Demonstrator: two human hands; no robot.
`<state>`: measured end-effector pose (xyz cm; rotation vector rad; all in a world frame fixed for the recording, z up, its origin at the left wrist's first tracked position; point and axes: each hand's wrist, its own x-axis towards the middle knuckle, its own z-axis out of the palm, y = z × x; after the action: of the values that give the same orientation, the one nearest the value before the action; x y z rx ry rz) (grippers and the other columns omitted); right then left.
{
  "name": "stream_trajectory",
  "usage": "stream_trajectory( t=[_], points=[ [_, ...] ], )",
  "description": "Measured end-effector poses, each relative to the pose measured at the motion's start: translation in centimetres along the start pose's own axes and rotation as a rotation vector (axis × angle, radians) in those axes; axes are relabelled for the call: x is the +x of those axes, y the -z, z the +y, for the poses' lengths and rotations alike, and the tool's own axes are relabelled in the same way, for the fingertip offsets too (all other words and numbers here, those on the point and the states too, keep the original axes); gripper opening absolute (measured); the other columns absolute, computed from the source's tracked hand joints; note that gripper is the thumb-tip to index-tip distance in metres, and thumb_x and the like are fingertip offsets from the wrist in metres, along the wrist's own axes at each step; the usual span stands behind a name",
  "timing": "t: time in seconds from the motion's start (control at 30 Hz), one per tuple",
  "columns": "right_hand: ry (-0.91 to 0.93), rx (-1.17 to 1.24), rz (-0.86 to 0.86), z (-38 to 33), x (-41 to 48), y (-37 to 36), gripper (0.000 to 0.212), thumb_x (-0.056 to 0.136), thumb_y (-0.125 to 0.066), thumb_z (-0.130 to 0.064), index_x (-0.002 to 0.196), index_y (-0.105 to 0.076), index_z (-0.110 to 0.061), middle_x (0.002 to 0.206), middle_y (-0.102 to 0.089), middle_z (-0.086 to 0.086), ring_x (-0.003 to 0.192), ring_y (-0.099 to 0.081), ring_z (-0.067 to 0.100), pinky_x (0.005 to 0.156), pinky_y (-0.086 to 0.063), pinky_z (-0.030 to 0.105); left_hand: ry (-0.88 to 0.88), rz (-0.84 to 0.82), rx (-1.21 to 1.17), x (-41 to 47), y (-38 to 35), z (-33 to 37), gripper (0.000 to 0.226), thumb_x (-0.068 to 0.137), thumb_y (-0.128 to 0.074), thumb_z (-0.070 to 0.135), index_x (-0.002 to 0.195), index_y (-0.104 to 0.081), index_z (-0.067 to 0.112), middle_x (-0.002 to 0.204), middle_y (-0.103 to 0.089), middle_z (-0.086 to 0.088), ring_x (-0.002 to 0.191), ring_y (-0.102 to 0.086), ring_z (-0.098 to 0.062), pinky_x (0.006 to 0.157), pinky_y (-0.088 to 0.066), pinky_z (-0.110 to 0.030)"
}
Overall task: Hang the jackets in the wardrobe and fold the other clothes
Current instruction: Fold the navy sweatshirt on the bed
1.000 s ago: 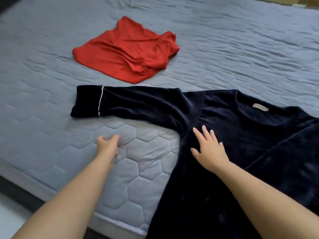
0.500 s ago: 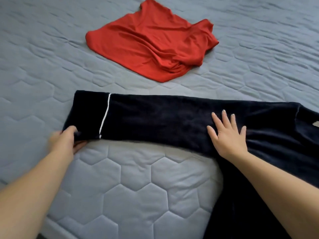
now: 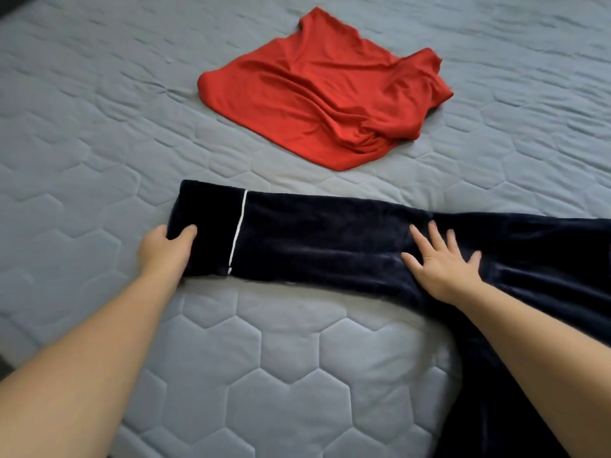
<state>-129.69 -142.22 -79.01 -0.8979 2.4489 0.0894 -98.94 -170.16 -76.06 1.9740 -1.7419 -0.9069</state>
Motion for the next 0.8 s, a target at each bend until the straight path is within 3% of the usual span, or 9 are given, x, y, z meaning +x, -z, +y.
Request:
stream_trajectory(
  t=[0.17,0.27,0.37,0.43,0.5,0.53,0.6,0.67,0.8],
  points=[
    [0.040,0.601,0.217,-2.7,-6.4,6.0,0.058,0.095,-0.050,-0.043,0.147,-0.031,-0.028,0.158,-0.023,-0.003,0.146,-0.019,0.016,0.118,-0.012,0.051,-0.309,-0.120,-0.065,-6.9,2.7,7.5,0.007,0.085,-0.064,0.019,0.091,-0.060,0.017,0.083,-0.061,0.002,0.080,-0.055,-0.019,0.069,-0.037,-0.028],
    [-0.004,1.267,-0.138,-3.7,-11.1,11.1,0.046,0.090,-0.054,-0.051,0.132,-0.046,-0.034,0.135,-0.055,-0.003,0.129,-0.047,0.017,0.103,-0.036,0.039,-0.555,-0.349,-0.125,-14.4,2.9,14.1,0.018,0.083,-0.068,0.016,0.101,-0.065,0.016,0.087,-0.064,0.003,0.080,-0.058,-0.012,0.071,-0.042,-0.022],
    [-0.034,1.600,-0.442,-1.2,-15.0,16.5,0.060,0.068,-0.060,-0.068,0.119,-0.055,-0.036,0.114,-0.067,-0.003,0.109,-0.061,0.021,0.095,-0.045,0.051,-0.861,-0.566,-0.162,-24.5,2.1,19.6,0.028,0.076,-0.062,0.018,0.104,-0.067,0.016,0.093,-0.064,0.003,0.086,-0.056,-0.006,0.078,-0.041,-0.013],
    [-0.039,1.598,-0.318,2.4,-17.8,19.0,0.039,0.076,-0.073,-0.043,0.109,-0.065,-0.023,0.099,-0.070,0.006,0.092,-0.066,0.023,0.083,-0.052,0.044,-1.001,-0.737,-0.109,-31.2,0.7,21.9,0.036,0.079,-0.062,0.016,0.114,-0.066,0.012,0.106,-0.063,-0.001,0.100,-0.056,-0.008,0.091,-0.041,-0.017],
    [-0.186,1.461,-0.046,7.0,-21.2,20.4,0.012,0.080,-0.068,-0.009,0.090,-0.068,-0.016,0.085,-0.069,0.009,0.079,-0.066,0.023,0.072,-0.054,0.039,-0.999,-0.945,-0.061,-37.7,-0.5,23.0,0.037,0.084,-0.062,0.016,0.121,-0.063,0.015,0.119,-0.060,0.002,0.110,-0.054,-0.009,0.097,-0.040,-0.020],
    [-0.287,1.407,0.045,9.8,-23.0,20.5,0.016,0.078,-0.063,-0.001,0.084,-0.066,-0.015,0.081,-0.068,0.010,0.077,-0.065,0.024,0.073,-0.054,0.040,-0.960,-1.043,-0.055,-40.7,-1.0,23.1,0.035,0.087,-0.061,0.018,0.121,-0.064,0.018,0.121,-0.059,0.005,0.110,-0.054,-0.005,0.095,-0.040,-0.017],
    [-0.465,1.401,0.127,15.5,-26.8,19.6,0.020,0.077,-0.059,0.002,0.086,-0.065,-0.014,0.081,-0.068,0.011,0.079,-0.065,0.028,0.076,-0.055,0.043,-0.846,-1.174,-0.076,-46.0,-1.7,22.7,0.027,0.089,-0.058,0.022,0.114,-0.067,0.025,0.114,-0.063,0.014,0.102,-0.056,0.004,0.088,-0.041,-0.011],
    [-0.654,1.394,0.137,21.3,-31.1,16.9,0.024,0.077,-0.059,0.001,0.098,-0.064,-0.010,0.086,-0.068,0.015,0.081,-0.066,0.033,0.077,-0.056,0.046,-0.724,-1.167,-0.080,-50.1,-2.5,21.1,0.019,0.088,-0.058,0.021,0.100,-0.070,0.029,0.099,-0.068,0.016,0.090,-0.060,0.005,0.081,-0.044,-0.010],
    [-0.960,1.254,-0.049,30.8,-39.7,8.6,0.035,0.082,-0.058,0.000,0.116,-0.053,-0.005,0.101,-0.062,0.018,0.087,-0.059,0.031,0.075,-0.051,0.043,-0.507,-1.093,0.103,-54.2,-4.0,15.5,0.019,0.087,-0.058,0.015,0.084,-0.068,0.032,0.085,-0.071,0.013,0.085,-0.064,-0.003,0.081,-0.046,-0.015]
  ],
)
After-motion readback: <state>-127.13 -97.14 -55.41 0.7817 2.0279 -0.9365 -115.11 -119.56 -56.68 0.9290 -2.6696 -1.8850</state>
